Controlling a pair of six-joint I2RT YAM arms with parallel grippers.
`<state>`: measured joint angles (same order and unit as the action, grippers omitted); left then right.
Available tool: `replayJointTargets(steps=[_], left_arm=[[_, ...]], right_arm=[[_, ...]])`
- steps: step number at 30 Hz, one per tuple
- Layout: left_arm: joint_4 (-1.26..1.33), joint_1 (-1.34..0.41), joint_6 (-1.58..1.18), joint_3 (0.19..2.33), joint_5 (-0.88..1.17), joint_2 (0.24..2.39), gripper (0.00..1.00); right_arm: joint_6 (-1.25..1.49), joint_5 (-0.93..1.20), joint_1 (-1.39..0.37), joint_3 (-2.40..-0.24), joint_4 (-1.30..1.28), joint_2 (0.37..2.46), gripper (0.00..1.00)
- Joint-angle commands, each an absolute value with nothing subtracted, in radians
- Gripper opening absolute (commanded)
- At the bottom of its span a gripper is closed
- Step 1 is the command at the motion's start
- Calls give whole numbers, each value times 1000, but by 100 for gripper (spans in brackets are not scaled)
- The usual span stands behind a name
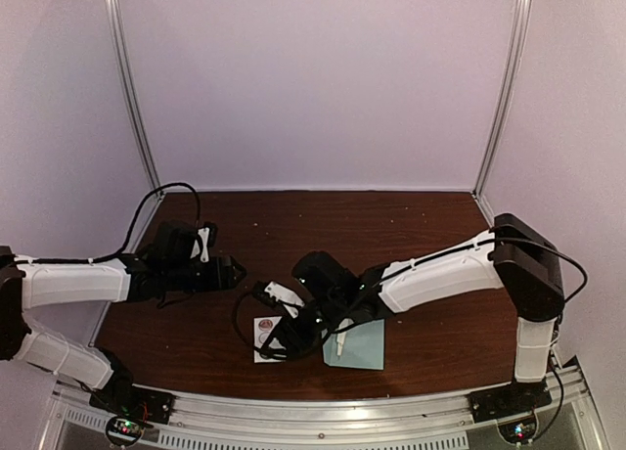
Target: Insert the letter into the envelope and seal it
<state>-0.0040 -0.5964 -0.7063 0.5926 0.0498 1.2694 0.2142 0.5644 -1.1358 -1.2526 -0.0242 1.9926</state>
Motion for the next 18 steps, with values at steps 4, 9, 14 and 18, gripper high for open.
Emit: replayJointTargets(steps=[4, 9, 14, 18], left_arm=[[36, -589, -701, 611, 112, 1302, 73], [58, -589, -679, 631, 170, 1345, 73], [60, -589, -676, 638, 174, 1362, 73], [61, -589, -677, 638, 178, 1380, 73]], right_arm=[[371, 540, -1190, -1184, 79, 1977, 61], [408, 580, -1202, -1160, 128, 2001, 61], [410, 563, -1202, -1180, 117, 2027, 60], [422, 543, -1201, -1180, 112, 2044, 59]])
